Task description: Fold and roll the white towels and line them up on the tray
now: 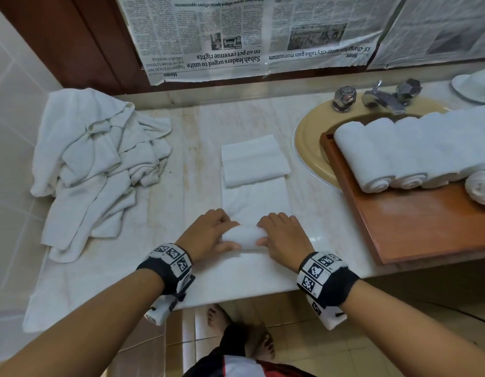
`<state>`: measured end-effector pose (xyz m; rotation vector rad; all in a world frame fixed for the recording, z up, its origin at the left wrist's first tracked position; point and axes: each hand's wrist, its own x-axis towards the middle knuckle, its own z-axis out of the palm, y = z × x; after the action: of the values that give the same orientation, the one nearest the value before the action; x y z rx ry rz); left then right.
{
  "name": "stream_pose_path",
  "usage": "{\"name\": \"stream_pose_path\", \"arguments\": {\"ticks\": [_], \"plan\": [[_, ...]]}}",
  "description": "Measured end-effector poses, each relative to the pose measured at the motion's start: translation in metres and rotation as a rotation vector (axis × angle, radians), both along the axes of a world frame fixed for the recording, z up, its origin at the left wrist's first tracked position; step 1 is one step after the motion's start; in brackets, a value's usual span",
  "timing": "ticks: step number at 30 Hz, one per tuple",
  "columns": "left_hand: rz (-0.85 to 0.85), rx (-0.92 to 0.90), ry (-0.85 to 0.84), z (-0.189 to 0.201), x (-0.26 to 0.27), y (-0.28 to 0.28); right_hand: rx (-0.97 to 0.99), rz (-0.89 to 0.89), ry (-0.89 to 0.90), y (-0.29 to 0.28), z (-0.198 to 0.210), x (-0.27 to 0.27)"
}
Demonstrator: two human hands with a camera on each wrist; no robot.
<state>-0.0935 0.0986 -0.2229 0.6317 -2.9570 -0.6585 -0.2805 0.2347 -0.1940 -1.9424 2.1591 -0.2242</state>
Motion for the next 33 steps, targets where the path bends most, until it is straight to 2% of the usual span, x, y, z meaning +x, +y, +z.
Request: {"name": "stream_pose_path", "arguments": {"ticks": [2, 5, 8, 10, 11, 12, 14, 17, 20, 23, 27, 30, 33], "plan": [[0.068, 0.004, -0.055, 0.002, -0.002, 0.001, 0.11, -0.046, -0.07, -0.009, 0.007, -0.002], [0.212, 0.105, -0.154, 0.01, -0.008, 0.007, 0.214, -0.122, -0.156, -0.026, 0.013, -0.005], [0.326, 0.154, -0.208, 0.02, -0.019, 0.01, 0.306, -0.192, -0.15, -0.043, 0.016, -0.008], [0.399, 0.096, -0.183, 0.026, -0.023, 0.01, 0.356, -0.232, -0.14, -0.051, 0.019, -0.01], [0.398, 0.025, -0.108, 0.027, -0.025, 0.011, 0.366, -0.248, -0.14, -0.055, 0.02, -0.012], [0.348, -0.066, 0.0, 0.03, -0.026, 0.013, 0.361, -0.261, -0.143, -0.057, 0.02, -0.013], [0.136, -0.234, 0.169, 0.03, -0.029, 0.019, 0.311, -0.294, -0.151, -0.059, 0.02, -0.014], [-0.052, -0.378, 0.059, 0.02, -0.033, 0.024, 0.215, -0.302, -0.147, -0.056, 0.021, -0.013], [-0.057, -0.439, -0.015, 0.018, -0.038, 0.022, 0.086, -0.208, -0.126, -0.043, 0.015, -0.01], [-0.048, -0.371, 0.006, 0.024, -0.043, 0.017, -0.004, -0.112, -0.165, -0.026, 0.008, -0.012], [-0.061, -0.228, -0.054, 0.03, -0.045, 0.007, 0.037, 0.035, -0.012, -0.017, 0.005, -0.015], [0.037, -0.03, -0.171, 0.042, -0.041, 0.003, 0.044, 0.018, -0.137, -0.02, 0.011, -0.015], [0.1, 0.144, -0.305, 0.048, -0.04, 0.002, 0.156, -0.055, -0.273, -0.026, 0.019, -0.011]]}}
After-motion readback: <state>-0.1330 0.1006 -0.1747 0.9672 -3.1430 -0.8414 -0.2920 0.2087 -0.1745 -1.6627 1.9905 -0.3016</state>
